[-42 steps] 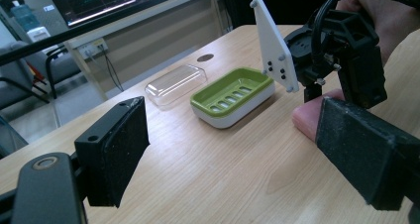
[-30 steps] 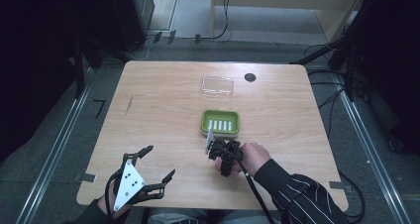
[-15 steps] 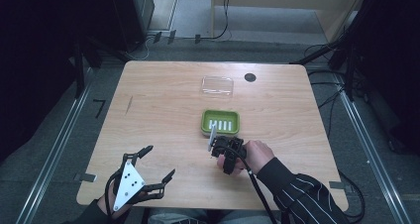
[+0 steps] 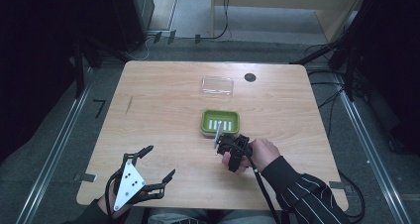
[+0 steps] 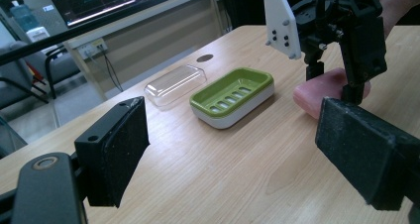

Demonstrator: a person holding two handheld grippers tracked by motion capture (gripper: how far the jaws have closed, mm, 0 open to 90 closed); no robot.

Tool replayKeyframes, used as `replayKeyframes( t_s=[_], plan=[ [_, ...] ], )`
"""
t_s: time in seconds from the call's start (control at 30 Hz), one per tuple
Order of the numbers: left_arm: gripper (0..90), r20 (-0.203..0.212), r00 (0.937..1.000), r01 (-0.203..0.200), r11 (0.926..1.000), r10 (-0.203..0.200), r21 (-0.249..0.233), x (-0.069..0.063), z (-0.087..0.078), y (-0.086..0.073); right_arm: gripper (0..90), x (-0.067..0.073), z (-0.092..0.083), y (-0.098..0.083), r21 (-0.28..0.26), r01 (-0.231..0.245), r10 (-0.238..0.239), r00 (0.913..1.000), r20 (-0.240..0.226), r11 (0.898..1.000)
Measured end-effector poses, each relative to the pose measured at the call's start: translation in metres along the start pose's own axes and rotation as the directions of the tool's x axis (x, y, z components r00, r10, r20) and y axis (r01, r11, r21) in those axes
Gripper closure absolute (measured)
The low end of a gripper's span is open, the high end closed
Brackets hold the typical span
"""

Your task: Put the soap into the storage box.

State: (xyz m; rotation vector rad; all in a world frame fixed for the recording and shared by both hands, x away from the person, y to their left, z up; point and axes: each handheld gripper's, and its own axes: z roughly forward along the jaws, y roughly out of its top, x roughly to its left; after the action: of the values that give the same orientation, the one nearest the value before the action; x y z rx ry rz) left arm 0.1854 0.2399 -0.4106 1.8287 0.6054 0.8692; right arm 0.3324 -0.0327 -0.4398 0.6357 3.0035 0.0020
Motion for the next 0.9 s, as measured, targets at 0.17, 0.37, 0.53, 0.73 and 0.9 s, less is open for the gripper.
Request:
replayKeyframes(
  t_s=[0.17,0.37,0.53,0.73,0.9],
  plan=[
    [13.7,-0.001,1.0,0.002,1.0,-0.002,-0.001,0.0,0.0,0.0,38.7,-0.002,-0.002,-0.003,-0.002,-0.001,0.001,1.0,0.005,1.0],
    [13.7,-0.003,1.0,0.002,1.0,-0.002,-0.001,0.0,0.0,0.0,38.6,-0.007,-0.006,-0.009,-0.008,-0.005,0.005,0.9998,0.018,1.0],
    [13.7,-0.002,1.0,0.001,1.0,-0.001,0.0,0.0,0.0,0.0,38.7,-0.009,-0.009,-0.011,-0.014,-0.006,0.007,0.9996,0.026,1.0],
    [13.7,-0.003,1.0,0.002,1.0,-0.002,0.0,0.0,0.0,0.0,38.7,-0.014,-0.011,-0.014,-0.015,-0.014,0.014,0.9994,0.033,1.0],
    [13.7,-0.002,1.0,0.001,1.0,-0.001,0.001,0.0,0.0,0.0,38.6,-0.018,-0.014,-0.016,-0.019,-0.023,0.023,0.9991,0.035,1.0]
  ],
)
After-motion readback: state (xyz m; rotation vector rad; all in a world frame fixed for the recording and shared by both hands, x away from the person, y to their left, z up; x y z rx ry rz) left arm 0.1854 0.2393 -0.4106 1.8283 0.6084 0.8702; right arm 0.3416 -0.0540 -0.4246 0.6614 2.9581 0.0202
